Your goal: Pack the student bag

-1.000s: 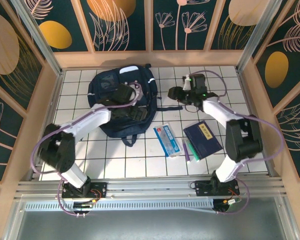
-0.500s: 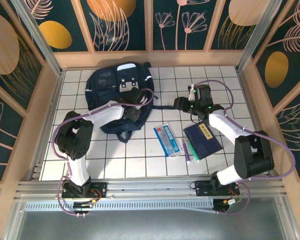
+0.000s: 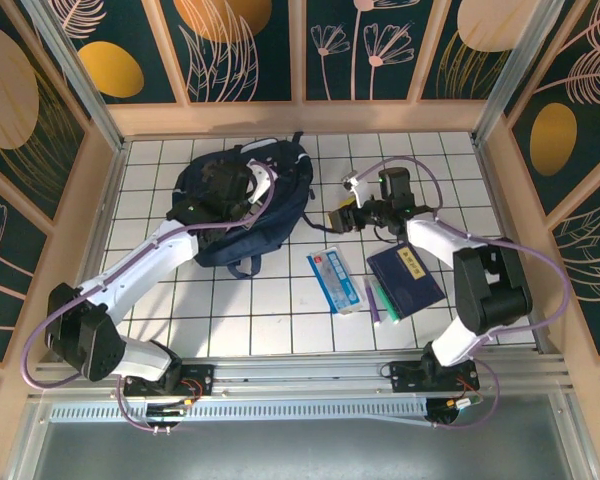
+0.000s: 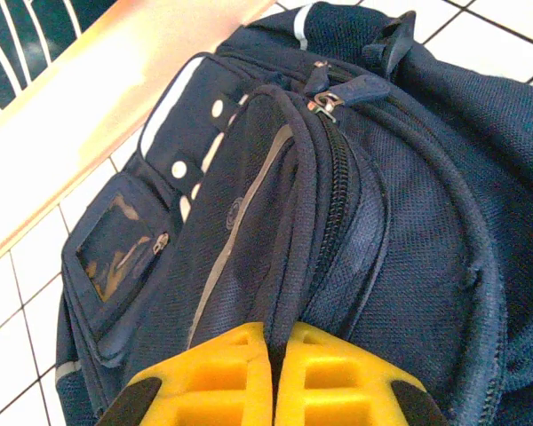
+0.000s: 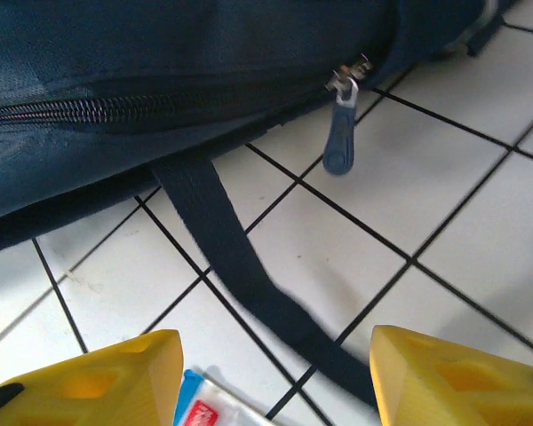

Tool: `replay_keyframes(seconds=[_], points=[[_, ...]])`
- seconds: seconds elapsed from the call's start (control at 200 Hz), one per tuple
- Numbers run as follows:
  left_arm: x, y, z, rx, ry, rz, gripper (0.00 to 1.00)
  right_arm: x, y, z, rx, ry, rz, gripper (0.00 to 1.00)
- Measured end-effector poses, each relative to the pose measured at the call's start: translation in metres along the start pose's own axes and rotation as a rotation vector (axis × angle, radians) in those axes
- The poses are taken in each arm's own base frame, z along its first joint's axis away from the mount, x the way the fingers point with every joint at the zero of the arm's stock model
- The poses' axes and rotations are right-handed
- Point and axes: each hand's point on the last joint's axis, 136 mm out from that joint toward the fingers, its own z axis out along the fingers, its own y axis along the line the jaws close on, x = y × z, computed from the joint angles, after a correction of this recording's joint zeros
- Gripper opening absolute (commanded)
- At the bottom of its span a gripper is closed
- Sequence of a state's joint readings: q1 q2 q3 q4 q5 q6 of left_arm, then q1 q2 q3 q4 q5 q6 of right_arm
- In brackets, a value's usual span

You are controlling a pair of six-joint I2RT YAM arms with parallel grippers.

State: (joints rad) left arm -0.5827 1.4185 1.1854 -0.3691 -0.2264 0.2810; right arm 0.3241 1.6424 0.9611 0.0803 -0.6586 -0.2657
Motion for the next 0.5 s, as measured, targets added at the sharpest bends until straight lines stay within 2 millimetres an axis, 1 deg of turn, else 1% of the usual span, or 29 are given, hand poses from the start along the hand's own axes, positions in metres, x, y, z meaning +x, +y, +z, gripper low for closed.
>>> replay_keyframes(seconds=[0.175,0.265,0.315,0.405,0.5], points=[[0.022,-0.021,0.01,0.078,0.014,0.044,0.0,0.002,-0.001,0.026,-0.061,-0.013,-0.135,0.58],[0.03,-0.027,0.01,0.099,0.014,0.053,0.0,0.006,-0.002,0.038,-0.079,-0.015,-0.169,0.58],[0.029,-0.027,0.008,0.104,0.003,0.053,0.0,0.011,-0.004,0.043,-0.082,-0.012,-0.179,0.58],[0.021,-0.024,0.002,0.103,-0.039,0.046,0.0,0.019,-0.01,0.052,-0.078,-0.005,-0.191,0.58],[0.016,-0.021,-0.005,0.102,-0.07,0.041,0.0,0.021,-0.017,0.059,-0.066,-0.006,-0.222,0.57]])
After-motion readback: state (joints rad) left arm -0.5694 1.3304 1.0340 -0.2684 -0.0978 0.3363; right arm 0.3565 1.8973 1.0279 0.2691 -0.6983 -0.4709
